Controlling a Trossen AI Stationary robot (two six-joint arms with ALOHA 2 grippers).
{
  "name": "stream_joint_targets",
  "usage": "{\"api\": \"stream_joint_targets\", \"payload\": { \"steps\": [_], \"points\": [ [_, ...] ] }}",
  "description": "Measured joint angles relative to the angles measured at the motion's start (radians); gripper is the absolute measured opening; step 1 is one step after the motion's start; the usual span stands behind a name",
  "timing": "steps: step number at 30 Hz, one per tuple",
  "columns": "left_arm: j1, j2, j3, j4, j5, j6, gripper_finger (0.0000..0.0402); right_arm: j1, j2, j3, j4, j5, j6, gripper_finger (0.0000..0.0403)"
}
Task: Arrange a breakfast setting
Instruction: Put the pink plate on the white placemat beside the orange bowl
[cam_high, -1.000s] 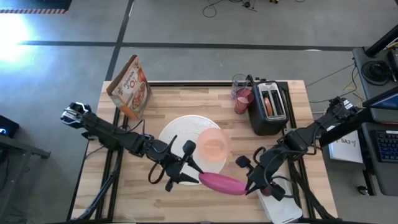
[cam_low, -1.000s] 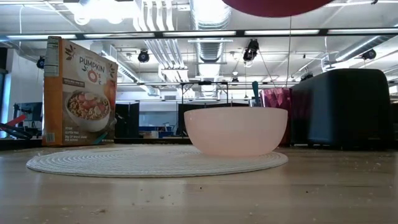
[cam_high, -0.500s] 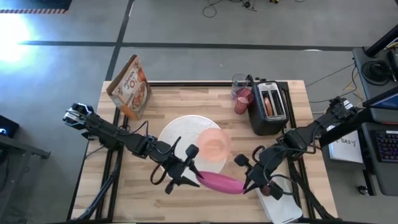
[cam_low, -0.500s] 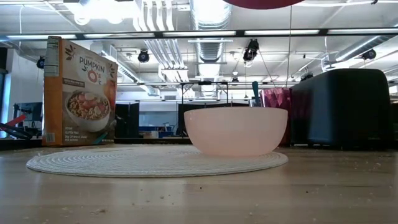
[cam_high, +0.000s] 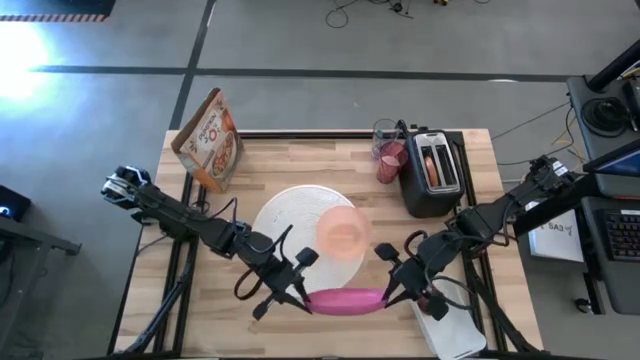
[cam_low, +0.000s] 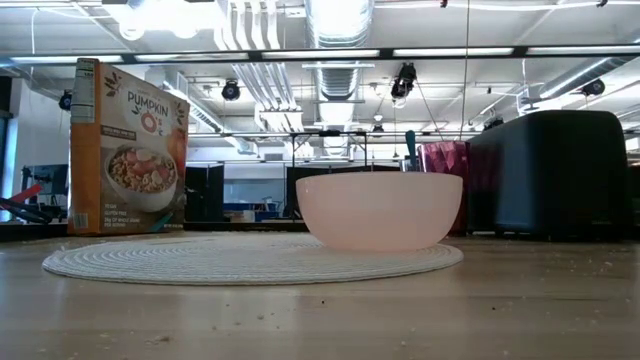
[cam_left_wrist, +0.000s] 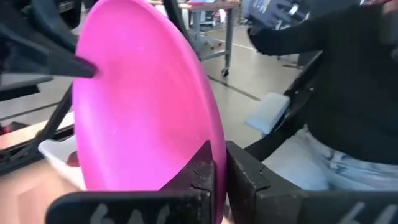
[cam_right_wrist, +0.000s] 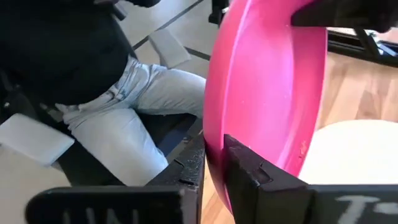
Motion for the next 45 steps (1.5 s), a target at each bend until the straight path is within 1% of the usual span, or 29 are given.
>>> {"api": "stream_joint_targets", "payload": {
  "steps": [4,10,15,18,21,24,27,29,31,35,39,45],
  "points": [
    [0.005,0.0,0.0,-0.001,-0.02,-0.013,0.0002,-0.002,0.0,0.0,0.007,0.03,0.021,0.0072],
    [0.004,-0.002,0.0,0.001,-0.031,-0.016,0.0002,-0.001,0.0,0.0,0.013,0.027,0.106,0.0118],
    [0.004,-0.003,0.0,0.001,-0.031,-0.015,0.0001,-0.001,-0.007,0.007,0.002,0.025,0.159,0.0145],
    [0.005,-0.006,0.0,-0.001,-0.031,-0.015,0.0001,-0.001,-0.014,0.047,-0.049,0.025,0.18,0.0156],
    [0.008,-0.017,0.0,-0.028,-0.036,-0.013,0.0001,-0.002,-0.02,0.114,-0.177,0.046,0.212,0.0163],
    [0.007,-0.038,0.0,-0.118,-0.115,-0.015,0.0001,-0.002,-0.022,0.171,-0.341,0.16,0.252,0.0164],
    [0.008,-0.069,0.0,-0.272,-0.25,-0.022,0.0001,-0.003,-0.022,0.187,-0.444,0.271,0.323,0.0161],
    [0.008,-0.089,0.0,-0.394,-0.344,-0.052,0.0,-0.005,-0.022,0.18,-0.478,0.301,0.369,0.016],
    [0.008,-0.109,0.0,-0.506,-0.4,-0.102,0.0,-0.006,-0.022,0.162,-0.505,0.31,0.422,0.016],
    [0.005,-0.142,0.0,-0.667,-0.414,-0.208,0.0,-0.005,-0.021,0.111,-0.557,0.309,0.53,0.016],
    [0.004,-0.146,0.0,-0.826,-0.416,-0.306,0.0,-0.005,-0.021,0.047,-0.595,0.311,0.634,0.016],
    [0.004,-0.131,0.0,-1.02,-0.444,-0.417,0.0,-0.008,-0.021,-0.053,-0.606,0.318,0.721,0.0161]
  ]
}}
